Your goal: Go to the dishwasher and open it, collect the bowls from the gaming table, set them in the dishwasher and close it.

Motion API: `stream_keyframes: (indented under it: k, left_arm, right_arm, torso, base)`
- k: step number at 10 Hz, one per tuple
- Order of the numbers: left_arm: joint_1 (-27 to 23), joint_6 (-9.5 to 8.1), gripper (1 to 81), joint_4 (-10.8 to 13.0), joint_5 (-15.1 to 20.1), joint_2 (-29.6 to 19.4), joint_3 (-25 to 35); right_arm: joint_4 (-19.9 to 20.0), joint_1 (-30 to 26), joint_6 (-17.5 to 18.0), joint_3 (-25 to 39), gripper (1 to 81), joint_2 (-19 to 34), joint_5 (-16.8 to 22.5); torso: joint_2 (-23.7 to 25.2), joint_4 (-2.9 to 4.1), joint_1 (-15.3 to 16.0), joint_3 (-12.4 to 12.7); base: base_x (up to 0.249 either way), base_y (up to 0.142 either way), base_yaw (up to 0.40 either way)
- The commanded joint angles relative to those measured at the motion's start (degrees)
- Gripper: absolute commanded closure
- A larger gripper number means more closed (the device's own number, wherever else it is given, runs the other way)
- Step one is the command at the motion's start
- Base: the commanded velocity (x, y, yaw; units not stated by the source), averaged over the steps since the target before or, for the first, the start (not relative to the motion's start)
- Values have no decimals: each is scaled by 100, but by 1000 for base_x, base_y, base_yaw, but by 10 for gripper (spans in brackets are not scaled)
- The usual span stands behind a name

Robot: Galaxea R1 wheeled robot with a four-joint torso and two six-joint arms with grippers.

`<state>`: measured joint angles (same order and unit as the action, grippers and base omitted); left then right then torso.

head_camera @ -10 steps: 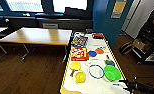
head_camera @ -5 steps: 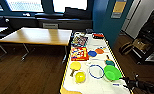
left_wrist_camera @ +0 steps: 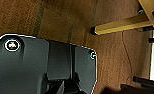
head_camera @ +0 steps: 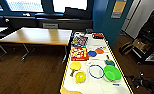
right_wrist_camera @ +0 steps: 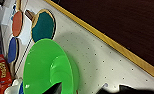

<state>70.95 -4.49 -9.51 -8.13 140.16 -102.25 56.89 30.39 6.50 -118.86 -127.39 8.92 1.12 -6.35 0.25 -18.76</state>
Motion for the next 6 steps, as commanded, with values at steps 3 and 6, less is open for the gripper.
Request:
stream_keyframes:
  k: [3, 6]
  left_arm:
    - [-252, 18, 10, -16, 418, -13, -76]
    - [-270, 18, 10, -16, 418, -5, -76]
  right_arm:
    - [120, -1003, 27, -216, 10, 132, 312]
    - [120, -1118, 18, -216, 10, 18, 312]
  torso:
    - [0, 0, 0, 0]
    - [0, 0, 0, 0]
  base:
    - [0, 0, 0]
    - [0, 0, 0]
